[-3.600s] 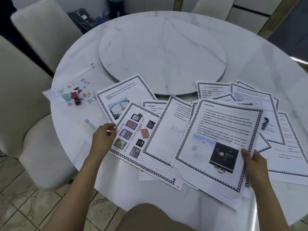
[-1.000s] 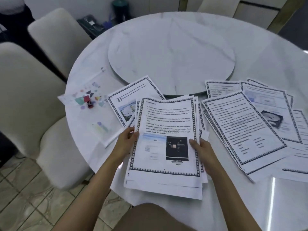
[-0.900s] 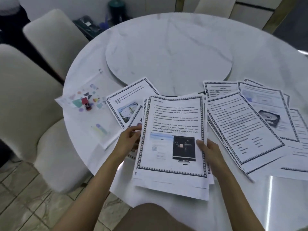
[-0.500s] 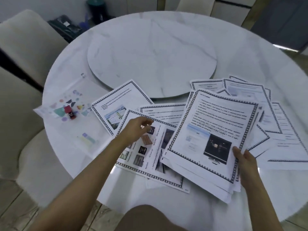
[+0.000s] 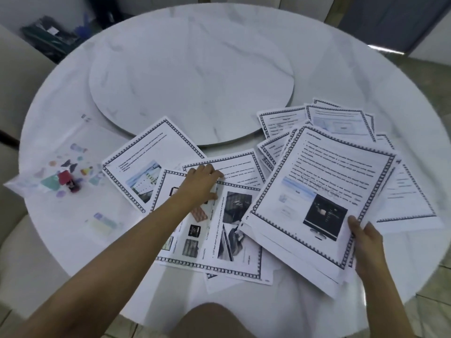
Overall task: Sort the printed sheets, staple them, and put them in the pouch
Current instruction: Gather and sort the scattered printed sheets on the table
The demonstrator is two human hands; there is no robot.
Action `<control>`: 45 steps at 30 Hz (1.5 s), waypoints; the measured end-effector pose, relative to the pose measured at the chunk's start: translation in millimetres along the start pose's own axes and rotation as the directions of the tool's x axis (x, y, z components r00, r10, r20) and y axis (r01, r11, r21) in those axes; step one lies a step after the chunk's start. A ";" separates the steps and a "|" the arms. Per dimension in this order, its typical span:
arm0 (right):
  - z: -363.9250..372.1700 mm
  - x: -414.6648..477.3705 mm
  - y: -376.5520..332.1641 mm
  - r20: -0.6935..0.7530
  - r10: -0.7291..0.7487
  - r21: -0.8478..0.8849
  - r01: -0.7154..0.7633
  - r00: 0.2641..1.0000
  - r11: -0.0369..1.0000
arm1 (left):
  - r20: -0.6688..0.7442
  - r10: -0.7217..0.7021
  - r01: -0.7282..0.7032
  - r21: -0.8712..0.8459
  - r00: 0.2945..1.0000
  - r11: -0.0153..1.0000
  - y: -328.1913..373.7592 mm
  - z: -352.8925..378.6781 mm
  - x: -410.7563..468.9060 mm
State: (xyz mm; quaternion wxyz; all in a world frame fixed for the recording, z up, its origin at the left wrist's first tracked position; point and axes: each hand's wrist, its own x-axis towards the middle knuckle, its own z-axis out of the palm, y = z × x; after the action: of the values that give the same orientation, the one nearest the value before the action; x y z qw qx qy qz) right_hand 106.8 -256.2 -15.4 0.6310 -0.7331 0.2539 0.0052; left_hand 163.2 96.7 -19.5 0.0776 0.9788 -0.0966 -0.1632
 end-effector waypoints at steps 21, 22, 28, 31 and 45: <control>-34.9 5.1 1.6 -0.105 -0.038 0.236 0.062 0.994 0.970 | -0.142 -0.052 0.042 -0.068 0.989 0.997 -16.1 -1.8 -26.0; -35.1 5.7 0.8 -0.101 -0.034 0.238 0.057 0.994 0.970 | -0.163 -0.050 0.041 -0.062 0.985 0.997 -16.8 -1.5 -26.7; -31.7 5.7 0.7 -0.028 -0.054 0.234 0.059 0.998 0.970 | -0.161 0.072 -0.051 0.131 0.984 0.990 3.0 -12.8 -27.3; -20.7 6.7 -0.8 0.010 -0.057 0.205 0.054 0.998 0.977 | -0.178 0.162 -0.125 0.203 0.971 0.971 17.7 -9.8 -26.8; 27.4 21.4 -19.2 0.169 -0.057 0.150 0.031 0.984 0.988 | -0.301 -0.630 0.470 -0.459 0.716 0.754 -7.3 55.0 -149.7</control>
State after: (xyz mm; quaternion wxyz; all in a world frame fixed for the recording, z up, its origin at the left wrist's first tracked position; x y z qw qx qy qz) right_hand 141.3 -237.1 -10.3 0.7028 -0.6868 0.1816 0.0359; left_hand 7.0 129.3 -26.7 0.2170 0.9419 0.2546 0.0307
